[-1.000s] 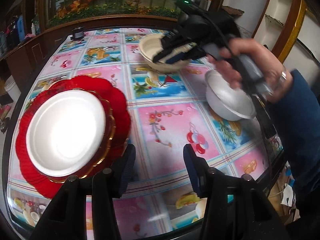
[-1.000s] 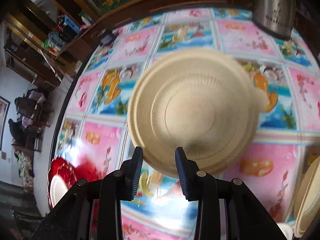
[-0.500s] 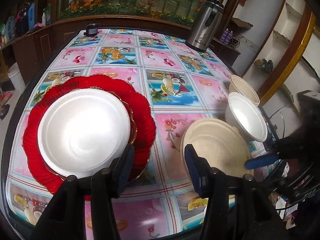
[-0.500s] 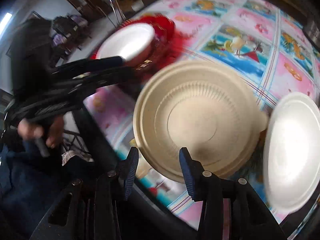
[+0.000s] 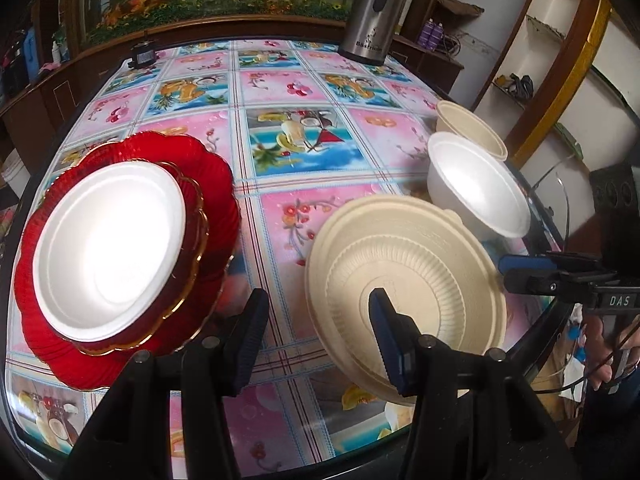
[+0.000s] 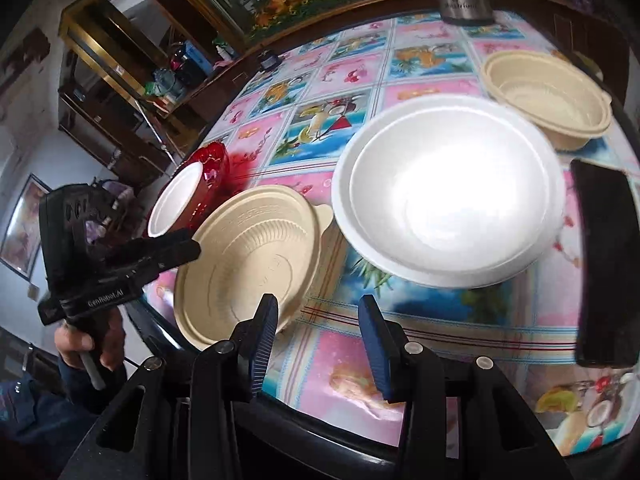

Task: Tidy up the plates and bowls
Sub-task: 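Grasp the beige bowl with the left gripper while the right gripper releases it, then carry the beige bowl with the left gripper over the plate stack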

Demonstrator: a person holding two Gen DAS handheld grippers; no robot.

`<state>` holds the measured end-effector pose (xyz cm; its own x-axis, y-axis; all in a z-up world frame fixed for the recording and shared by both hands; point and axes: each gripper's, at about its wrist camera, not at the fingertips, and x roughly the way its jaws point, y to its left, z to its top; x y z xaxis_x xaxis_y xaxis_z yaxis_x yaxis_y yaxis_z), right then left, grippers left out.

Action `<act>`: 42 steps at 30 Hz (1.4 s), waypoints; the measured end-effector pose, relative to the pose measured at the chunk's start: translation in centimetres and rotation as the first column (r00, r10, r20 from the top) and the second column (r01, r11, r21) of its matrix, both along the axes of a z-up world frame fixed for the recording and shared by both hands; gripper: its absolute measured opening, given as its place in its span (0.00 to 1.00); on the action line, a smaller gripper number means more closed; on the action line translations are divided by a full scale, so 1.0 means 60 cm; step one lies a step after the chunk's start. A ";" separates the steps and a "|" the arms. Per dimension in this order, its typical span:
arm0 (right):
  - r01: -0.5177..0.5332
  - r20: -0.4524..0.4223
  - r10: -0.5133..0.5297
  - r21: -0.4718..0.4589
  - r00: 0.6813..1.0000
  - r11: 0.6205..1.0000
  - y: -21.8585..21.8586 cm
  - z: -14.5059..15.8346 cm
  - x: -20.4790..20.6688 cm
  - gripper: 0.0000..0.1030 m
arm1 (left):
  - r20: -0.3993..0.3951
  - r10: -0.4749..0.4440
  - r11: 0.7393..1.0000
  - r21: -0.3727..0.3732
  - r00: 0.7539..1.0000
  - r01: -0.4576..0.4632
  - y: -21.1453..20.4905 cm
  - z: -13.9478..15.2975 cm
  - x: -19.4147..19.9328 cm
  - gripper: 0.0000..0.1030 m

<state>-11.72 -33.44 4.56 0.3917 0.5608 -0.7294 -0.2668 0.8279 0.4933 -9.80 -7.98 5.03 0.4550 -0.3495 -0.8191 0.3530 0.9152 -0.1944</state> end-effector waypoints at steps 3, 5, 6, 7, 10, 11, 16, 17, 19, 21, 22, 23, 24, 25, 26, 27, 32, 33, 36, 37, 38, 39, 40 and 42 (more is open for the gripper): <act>-0.007 0.004 0.007 0.015 1.000 1.000 0.013 -0.009 0.001 0.44 | -0.035 -0.016 1.000 -0.007 0.999 0.016 -0.009 -0.015 0.005 0.22; -0.011 0.003 0.011 0.022 1.000 1.000 0.024 -0.017 0.006 0.35 | -0.043 -0.029 1.000 -0.006 0.999 0.029 -0.015 -0.021 0.005 0.20; -0.020 -0.004 0.020 0.030 1.000 0.999 0.028 -0.021 0.006 0.22 | -0.031 -0.023 1.000 0.000 0.999 0.023 -0.016 -0.020 0.004 0.20; -0.013 -0.003 0.014 0.033 1.000 0.999 0.031 -0.022 0.007 0.22 | -0.029 -0.023 1.000 -0.005 0.999 0.023 -0.016 -0.019 0.004 0.20; 0.001 0.015 -0.002 0.031 1.000 1.000 0.028 -0.015 0.001 0.20 | -0.020 -0.027 1.000 -0.013 0.999 0.027 -0.015 -0.012 0.001 0.20; 0.004 0.015 -0.004 0.036 1.000 0.999 0.027 -0.014 0.001 0.19 | -0.017 -0.028 1.000 -0.012 0.999 0.028 -0.015 -0.010 0.000 0.20; 0.007 0.016 -0.008 0.053 1.000 0.999 0.027 -0.008 0.004 0.17 | -0.011 -0.014 1.000 -0.017 1.000 0.014 -0.009 -0.003 0.001 0.20; 0.005 0.020 -0.006 0.054 1.000 0.999 0.028 -0.005 0.004 0.17 | -0.010 -0.011 1.000 -0.022 1.000 0.011 -0.007 -0.001 0.001 0.20; 0.002 0.027 -0.003 0.058 1.000 0.998 0.032 -0.001 0.006 0.18 | 0.001 -0.002 1.000 -0.026 1.000 0.002 -0.002 0.006 0.000 0.20; -0.005 0.033 0.003 0.067 0.999 0.998 0.038 0.006 0.011 0.18 | 0.015 0.008 0.999 -0.033 1.000 -0.007 0.006 0.016 0.000 0.20; -0.009 0.042 0.006 0.069 0.999 0.998 0.042 0.012 0.012 0.18 | 0.020 0.012 0.999 -0.035 1.000 -0.011 0.009 0.020 0.000 0.20; -0.011 0.049 0.007 0.070 0.999 0.997 0.044 0.017 0.012 0.18 | 0.028 0.019 0.999 -0.040 0.999 -0.018 0.015 0.026 0.001 0.20; -0.014 0.058 0.010 0.073 0.998 0.997 0.047 0.024 0.013 0.18 | 0.032 0.026 0.999 -0.046 0.999 -0.025 0.020 0.030 0.002 0.20; -0.018 0.070 0.013 0.078 0.997 0.997 0.053 0.033 0.016 0.18 | 0.038 0.036 0.998 -0.050 0.999 -0.034 0.027 0.035 0.003 0.20; -0.022 0.079 0.016 0.081 0.997 0.996 0.057 0.040 0.017 0.18 | 0.048 0.047 0.998 -0.051 0.998 -0.044 0.034 0.041 0.003 0.20; -0.029 0.090 0.022 0.082 0.996 0.996 0.062 0.048 0.019 0.18 | 0.057 0.057 0.997 -0.054 0.997 -0.054 0.041 0.047 0.004 0.20; -0.071 0.157 0.056 0.093 0.986 0.993 0.106 0.089 0.037 0.18 | 0.103 0.135 0.989 -0.076 0.986 -0.128 0.089 0.080 0.007 0.24; -0.080 0.172 0.063 0.093 0.983 0.992 0.118 0.097 0.043 0.18 | 0.110 0.150 0.987 -0.080 0.983 -0.141 0.099 0.085 0.007 0.24; -0.103 0.193 0.082 0.098 0.978 0.990 0.152 0.112 0.063 0.18 | 0.131 0.206 0.976 -0.092 0.970 -0.195 0.135 0.101 0.009 0.26; -0.117 0.198 0.095 0.102 0.976 0.988 0.165 0.114 0.070 0.18 | 0.135 0.219 0.973 -0.098 0.966 -0.207 0.145 0.104 0.009 0.27; -0.126 0.198 0.104 0.103 0.975 0.987 0.177 0.115 0.077 0.18 | 0.139 0.238 0.969 -0.102 0.961 -0.225 0.157 0.107 0.009 0.27; -0.127 0.194 0.105 0.108 0.975 0.986 0.187 0.114 0.084 0.18 | 0.144 0.252 0.966 -0.102 0.957 -0.239 0.166 0.109 0.009 0.28; -0.133 0.190 0.110 0.113 0.975 0.985 0.202 0.113 0.094 0.18 | 0.145 0.271 0.961 -0.106 0.952 -0.257 0.178 0.111 0.011 0.28; -0.143 0.186 0.120 0.115 0.975 0.983 0.226 0.109 0.112 0.18 | 0.141 0.294 0.954 -0.112 0.945 -0.279 0.197 0.111 0.016 0.28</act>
